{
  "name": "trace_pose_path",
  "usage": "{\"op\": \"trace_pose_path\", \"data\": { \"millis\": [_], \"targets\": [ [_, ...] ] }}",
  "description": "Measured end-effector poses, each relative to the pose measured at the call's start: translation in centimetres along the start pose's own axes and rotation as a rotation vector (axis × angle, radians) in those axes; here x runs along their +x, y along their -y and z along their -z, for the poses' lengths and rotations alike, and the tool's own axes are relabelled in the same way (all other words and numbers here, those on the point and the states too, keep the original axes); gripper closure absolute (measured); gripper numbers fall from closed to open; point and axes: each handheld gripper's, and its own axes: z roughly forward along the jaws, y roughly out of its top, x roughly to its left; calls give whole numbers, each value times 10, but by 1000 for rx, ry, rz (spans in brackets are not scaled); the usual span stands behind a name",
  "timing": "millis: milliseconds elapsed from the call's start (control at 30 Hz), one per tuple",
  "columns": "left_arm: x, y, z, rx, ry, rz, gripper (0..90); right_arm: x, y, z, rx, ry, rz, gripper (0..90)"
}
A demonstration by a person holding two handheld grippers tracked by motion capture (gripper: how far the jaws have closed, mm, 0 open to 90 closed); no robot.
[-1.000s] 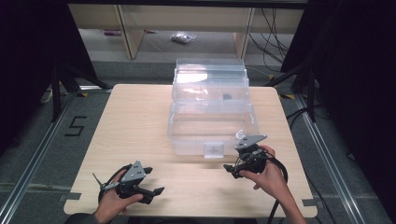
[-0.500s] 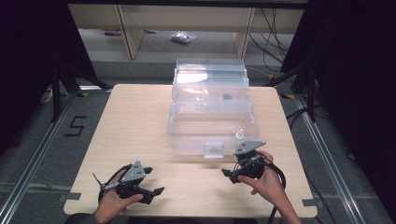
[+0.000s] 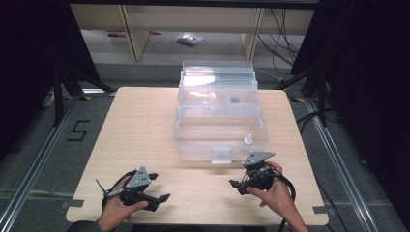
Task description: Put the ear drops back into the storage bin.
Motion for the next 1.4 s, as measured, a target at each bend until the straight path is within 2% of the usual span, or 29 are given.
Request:
{"op": "trace_pose_path", "data": {
  "millis": [100,300,433,467,500,600,667,733,767,833,867,900,933,967,1000,1033,1100,1133,1167,1200,1267,1300,1367,1400],
  "targets": [
    [0,0,0,0,0,0,148,1,3,0,-10,1,-24,206],
    [0,0,0,0,-1,0,148,1,7,2,-10,1,-15,204],
    [0,0,0,1,1,0,148,3,12,4,-25,11,-36,204],
    [0,0,0,0,1,1,148,2,13,5,-17,-2,-25,204],
    [0,0,0,0,1,1,148,3,14,6,-10,-3,-47,204],
    [0,0,0,1,1,0,148,2,19,4,-32,6,-46,204],
    [0,0,0,2,1,0,148,1,22,4,-13,-2,-48,203],
    [0,0,0,2,1,1,148,1,25,3,-27,2,-53,203],
    [0,0,0,2,2,1,148,1,26,4,-11,-2,-57,203],
    [0,0,0,3,2,3,148,1,28,5,-17,2,-59,203],
    [0,0,0,3,2,3,148,3,28,8,5,8,-102,203],
    [0,0,0,3,3,2,148,4,30,7,-12,10,-114,203],
    [0,0,0,3,2,2,148,2,31,7,-19,15,-77,203],
    [0,0,0,3,2,3,148,3,31,7,-18,8,-109,203],
    [0,0,0,3,2,3,148,5,33,7,-23,17,-112,202],
    [0,0,0,3,3,3,148,3,33,8,-11,11,-99,201],
    [0,0,0,3,3,3,148,2,35,6,-34,9,-75,201],
    [0,0,0,4,3,3,148,3,37,6,-14,9,-88,199],
    [0,0,0,3,2,3,148,4,38,5,-27,15,-86,198],
    [0,0,0,3,2,3,148,4,38,6,-6,7,-91,196],
    [0,0,0,3,2,3,148,4,40,5,-22,12,-85,193],
    [-1,0,0,1,4,7,148,5,39,7,6,3,-101,191],
    [0,0,0,4,6,3,148,4,41,5,-15,-4,-84,188],
    [0,0,0,4,3,2,148,6,42,6,-11,6,-116,185]
  ]
}}
